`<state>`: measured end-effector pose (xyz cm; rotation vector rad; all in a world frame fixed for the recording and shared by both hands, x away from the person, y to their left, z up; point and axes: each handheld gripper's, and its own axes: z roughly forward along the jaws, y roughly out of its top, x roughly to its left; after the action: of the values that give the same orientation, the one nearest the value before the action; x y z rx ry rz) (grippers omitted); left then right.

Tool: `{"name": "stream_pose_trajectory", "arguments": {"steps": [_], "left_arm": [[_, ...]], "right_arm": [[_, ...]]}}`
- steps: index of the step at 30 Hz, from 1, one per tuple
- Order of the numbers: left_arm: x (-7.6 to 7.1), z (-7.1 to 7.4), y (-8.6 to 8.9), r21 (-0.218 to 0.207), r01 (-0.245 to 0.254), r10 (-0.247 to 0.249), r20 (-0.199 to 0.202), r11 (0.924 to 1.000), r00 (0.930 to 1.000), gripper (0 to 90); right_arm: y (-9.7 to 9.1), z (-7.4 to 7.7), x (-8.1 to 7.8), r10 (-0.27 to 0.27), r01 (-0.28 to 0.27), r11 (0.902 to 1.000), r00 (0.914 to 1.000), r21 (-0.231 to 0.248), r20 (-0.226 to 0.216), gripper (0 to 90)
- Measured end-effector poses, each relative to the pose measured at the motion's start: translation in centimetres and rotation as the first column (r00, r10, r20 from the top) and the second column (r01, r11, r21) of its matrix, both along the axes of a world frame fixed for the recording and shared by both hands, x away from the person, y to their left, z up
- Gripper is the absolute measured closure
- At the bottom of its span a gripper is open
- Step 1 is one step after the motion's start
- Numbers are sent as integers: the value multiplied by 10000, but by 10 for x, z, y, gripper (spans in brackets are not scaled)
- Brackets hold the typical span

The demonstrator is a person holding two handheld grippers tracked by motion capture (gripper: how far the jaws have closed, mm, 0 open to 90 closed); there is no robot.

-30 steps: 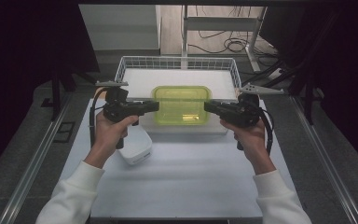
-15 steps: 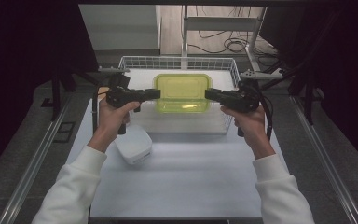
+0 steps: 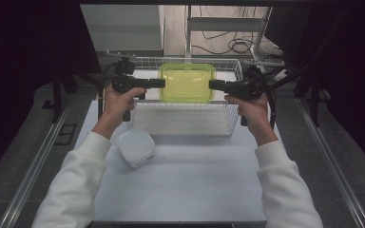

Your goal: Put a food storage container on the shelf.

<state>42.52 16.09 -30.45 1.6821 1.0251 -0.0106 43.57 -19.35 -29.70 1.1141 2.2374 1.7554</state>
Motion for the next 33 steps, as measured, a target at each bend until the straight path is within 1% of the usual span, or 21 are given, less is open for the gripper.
{"name": "stream_pose_trajectory", "arguments": {"steps": [3,5,10,13,15,20,22,23,26,28,30,33], "left_arm": [[8,-1,1,-34,-27,26,-201,10000,9998,797],[11,-1,2,28,-48,48,-264,10000,9996,797],[18,-5,3,107,-86,91,-498,9999,9987,798],[23,-10,4,22,-284,285,-712,9996,9971,799],[26,-13,4,33,-360,362,-874,9993,9955,800],[35,-19,4,-61,-558,546,-1287,9984,9902,801],[37,-20,4,-183,-612,582,-1334,9980,9894,801],[38,-21,4,-236,-615,577,-1365,9978,9890,801],[42,-22,5,-370,-579,518,-1505,9976,9873,800],[45,-22,6,-490,-568,477,-1698,9972,9843,796],[49,-22,7,-565,-529,416,-1839,9970,9821,789],[56,-24,9,-828,-565,375,-2155,9950,9758,789]], "right_arm": [[3,1,8,-71,70,10000,9998,-62,-206,795],[3,1,12,-101,99,9999,9994,-62,-331,795],[4,-6,22,-73,75,10000,9975,30,-703,795],[6,-9,27,-83,89,9999,9954,62,-958,795],[8,-12,32,-137,142,9999,9924,26,-1224,795],[11,-16,41,-278,275,9996,9861,-37,-1638,796],[11,-17,44,-383,389,9992,9822,-4,-1841,796],[11,-18,45,-396,420,9991,9822,92,-1838,796],[10,-19,47,-389,430,9989,9811,174,-1898,795],[9,-20,49,-372,437,9987,9786,280,-2022,795],[8,-21,52,-427,520,9980,9728,349,-2276,794],[7,-23,58,-370,550,9966,9643,616,-2620,788]]}}
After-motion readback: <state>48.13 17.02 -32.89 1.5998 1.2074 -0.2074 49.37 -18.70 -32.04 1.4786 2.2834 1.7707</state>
